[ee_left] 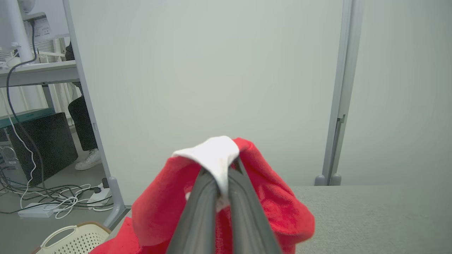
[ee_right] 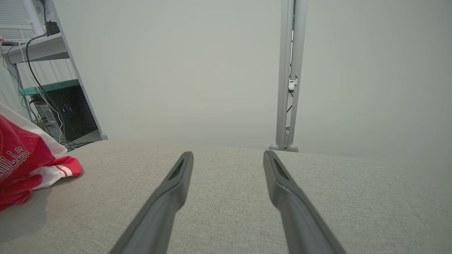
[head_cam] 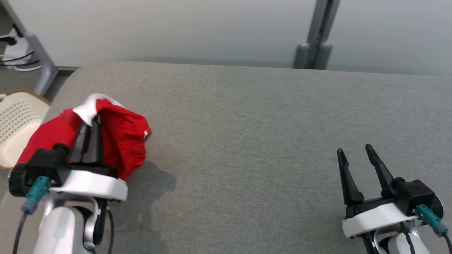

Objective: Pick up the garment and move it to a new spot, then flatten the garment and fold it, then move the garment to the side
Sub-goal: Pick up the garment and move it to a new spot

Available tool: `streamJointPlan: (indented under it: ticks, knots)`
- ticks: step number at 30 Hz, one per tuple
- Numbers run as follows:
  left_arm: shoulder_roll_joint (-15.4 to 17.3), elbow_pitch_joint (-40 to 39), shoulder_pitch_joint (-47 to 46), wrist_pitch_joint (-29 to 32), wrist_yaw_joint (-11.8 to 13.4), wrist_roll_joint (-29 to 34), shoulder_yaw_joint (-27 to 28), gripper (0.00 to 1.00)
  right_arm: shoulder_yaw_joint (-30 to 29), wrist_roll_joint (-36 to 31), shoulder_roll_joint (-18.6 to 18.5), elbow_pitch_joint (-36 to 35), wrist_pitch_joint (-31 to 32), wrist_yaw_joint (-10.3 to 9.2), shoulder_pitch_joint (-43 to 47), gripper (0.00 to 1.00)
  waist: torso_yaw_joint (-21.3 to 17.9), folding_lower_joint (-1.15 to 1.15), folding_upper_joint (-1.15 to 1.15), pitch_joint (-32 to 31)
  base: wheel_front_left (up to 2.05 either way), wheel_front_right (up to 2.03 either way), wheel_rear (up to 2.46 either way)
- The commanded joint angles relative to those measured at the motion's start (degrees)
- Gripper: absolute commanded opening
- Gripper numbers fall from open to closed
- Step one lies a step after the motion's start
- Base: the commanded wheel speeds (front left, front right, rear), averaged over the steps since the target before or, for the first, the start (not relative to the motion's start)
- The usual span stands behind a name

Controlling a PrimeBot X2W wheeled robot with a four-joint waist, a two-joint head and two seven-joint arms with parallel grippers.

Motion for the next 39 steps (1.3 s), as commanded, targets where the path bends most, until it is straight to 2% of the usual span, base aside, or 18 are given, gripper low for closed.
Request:
streamJointPlan:
  ticks: [1, 7, 13, 21, 27, 28, 29, 30, 35, 39]
  knots:
    - [-0.2, -1.9, 1.3, 0.7, 0.2, 0.4, -0.5, 0.00, 0.2, 0.2, -0.2, -0.3, -0.3, 0.03, 0.4, 1.00, -2.1, 0.00, 0.00, -0.6, 0.00, 0.00, 0.00]
    - [-2.2, -7.5, 3.8, 3.8, -0.1, 0.5, -5.1, 0.00, 0.9, 0.1, -0.2, -1.5, -0.3, 0.03, -0.1, 1.00, -8.4, 0.00, 0.00, 0.6, 0.00, 0.00, 0.00]
    - [-3.8, -6.8, -1.9, 5.1, -2.4, 1.2, -12.1, 0.00, 0.7, 1.7, -0.2, -2.7, -0.3, 0.03, -1.8, 1.00, -16.2, 0.00, 0.00, 4.5, 0.00, 0.00, 0.00]
    - [-4.8, -2.6, -10.8, 6.2, -4.4, 1.1, -22.2, 0.00, 0.5, 6.1, -0.1, -3.1, -0.3, 0.03, -2.7, 1.00, -26.5, 0.00, 0.00, 10.1, 0.00, 0.00, 0.00]
    - [-5.1, 5.3, -12.1, 7.5, -5.0, -0.8, -27.6, 0.00, 0.6, 8.7, -0.1, -3.2, -0.3, 0.03, -2.7, 1.00, -30.6, 0.00, 0.00, 13.3, 0.00, 0.00, 0.00]
    - [-5.1, 6.5, -12.1, 7.5, -5.1, -1.0, -28.4, 0.13, 0.5, 9.1, -0.1, -3.3, -0.3, 0.03, -2.7, 1.00, -30.7, 0.00, 0.00, 13.5, 0.00, 0.00, 0.00]
    - [-5.1, 7.5, -12.3, 7.2, -5.2, -1.2, -29.2, 0.54, 0.4, 9.3, -0.1, -3.4, -0.3, 0.03, -2.6, 1.00, -30.7, 0.00, 0.00, 13.7, 0.00, 0.00, 0.00]
    - [-5.2, 8.2, -12.3, 7.0, -5.4, -1.5, -30.0, 1.00, 0.1, 9.3, -0.1, -3.5, -0.3, 0.03, -2.5, 1.00, -30.5, 0.00, 0.00, 13.9, 0.00, 0.00, 0.00]
    - [-5.2, 9.9, -11.6, 5.2, -5.9, -2.8, -33.0, 1.00, -0.1, 8.9, -0.2, -3.5, -0.3, 0.03, -2.8, 1.00, -27.8, 0.00, 0.00, 13.4, 0.00, 0.00, 0.00]
    - [-4.4, 9.9, -10.3, 3.4, -5.6, -3.4, -32.8, 1.00, -0.3, 7.6, -0.1, -3.4, -0.3, 0.03, -3.1, 1.00, -24.2, 0.00, 0.00, 11.9, 0.00, 0.00, 0.00]
